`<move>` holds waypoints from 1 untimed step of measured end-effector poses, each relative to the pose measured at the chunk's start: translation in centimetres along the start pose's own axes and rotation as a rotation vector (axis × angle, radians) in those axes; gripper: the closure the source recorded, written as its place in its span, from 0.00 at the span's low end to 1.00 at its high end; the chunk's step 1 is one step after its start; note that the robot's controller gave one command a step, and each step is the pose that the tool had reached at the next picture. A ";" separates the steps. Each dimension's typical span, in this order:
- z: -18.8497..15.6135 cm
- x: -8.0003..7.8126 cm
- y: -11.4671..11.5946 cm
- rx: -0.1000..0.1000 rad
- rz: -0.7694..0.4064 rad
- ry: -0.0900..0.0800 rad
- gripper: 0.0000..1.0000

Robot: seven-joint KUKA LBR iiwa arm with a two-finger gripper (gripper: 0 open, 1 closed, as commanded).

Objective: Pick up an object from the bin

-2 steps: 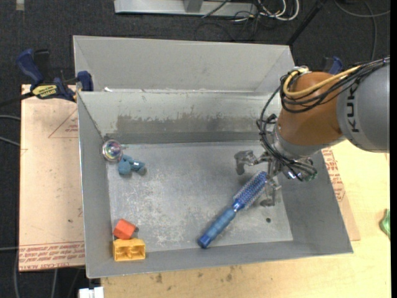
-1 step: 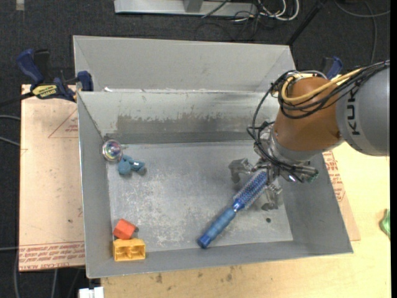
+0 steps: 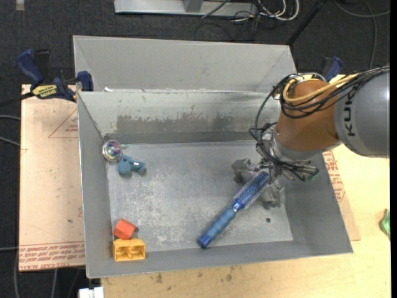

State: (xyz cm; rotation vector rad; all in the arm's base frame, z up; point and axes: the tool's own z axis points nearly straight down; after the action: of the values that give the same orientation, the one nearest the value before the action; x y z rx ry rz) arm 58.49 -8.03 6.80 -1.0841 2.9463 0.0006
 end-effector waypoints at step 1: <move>0.0 -0.1 0.0 0.000 0.002 -0.003 0.00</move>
Offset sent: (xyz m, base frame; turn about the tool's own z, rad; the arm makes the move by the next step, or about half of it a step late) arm 0.0000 0.0000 0.0000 0.0000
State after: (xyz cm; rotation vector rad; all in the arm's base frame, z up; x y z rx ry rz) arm 58.55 -7.98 6.81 -1.0798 2.9454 0.0021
